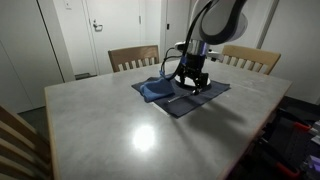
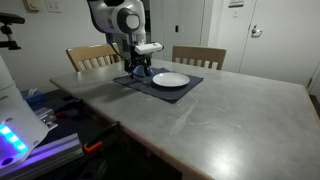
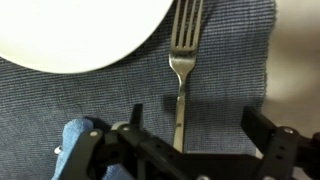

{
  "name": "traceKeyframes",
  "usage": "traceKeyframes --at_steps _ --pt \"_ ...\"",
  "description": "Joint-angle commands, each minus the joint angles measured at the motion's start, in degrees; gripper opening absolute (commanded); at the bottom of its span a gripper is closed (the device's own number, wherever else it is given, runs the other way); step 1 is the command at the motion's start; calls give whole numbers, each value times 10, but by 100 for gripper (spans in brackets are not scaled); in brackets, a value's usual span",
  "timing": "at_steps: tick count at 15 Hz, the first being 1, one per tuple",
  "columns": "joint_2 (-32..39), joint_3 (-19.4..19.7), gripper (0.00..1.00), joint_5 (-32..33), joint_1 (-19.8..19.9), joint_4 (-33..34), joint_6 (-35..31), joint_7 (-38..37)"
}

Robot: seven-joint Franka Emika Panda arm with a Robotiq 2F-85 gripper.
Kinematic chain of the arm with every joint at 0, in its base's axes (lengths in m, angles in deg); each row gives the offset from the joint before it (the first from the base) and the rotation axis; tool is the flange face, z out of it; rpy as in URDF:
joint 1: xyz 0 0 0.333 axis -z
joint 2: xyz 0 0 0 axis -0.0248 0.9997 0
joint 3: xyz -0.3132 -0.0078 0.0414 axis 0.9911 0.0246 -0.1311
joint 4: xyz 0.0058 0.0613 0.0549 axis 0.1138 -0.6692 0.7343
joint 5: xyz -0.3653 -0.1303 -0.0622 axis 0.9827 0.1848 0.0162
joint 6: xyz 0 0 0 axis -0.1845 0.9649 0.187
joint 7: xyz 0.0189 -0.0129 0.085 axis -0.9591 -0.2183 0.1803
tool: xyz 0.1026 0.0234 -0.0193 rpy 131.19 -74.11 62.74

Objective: Pick the fork and put it on the plate

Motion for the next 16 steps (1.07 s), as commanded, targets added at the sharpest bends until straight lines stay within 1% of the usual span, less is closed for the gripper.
traceKeyframes --at_steps 1,9,11,12,14,15,16 --pt "6 -4 100 20 12 -2 -13 -26" --pt "10 -15 100 19 16 -36 -48 -49" --pt "9 -18 95 20 18 -46 -59 -52" --pt "10 -19 94 21 19 -50 -65 -54" --pt "10 -20 90 25 19 -57 -72 -57" --pt "10 -20 85 26 19 -60 -75 -58" --pt "10 -20 83 29 20 -63 -80 -59"
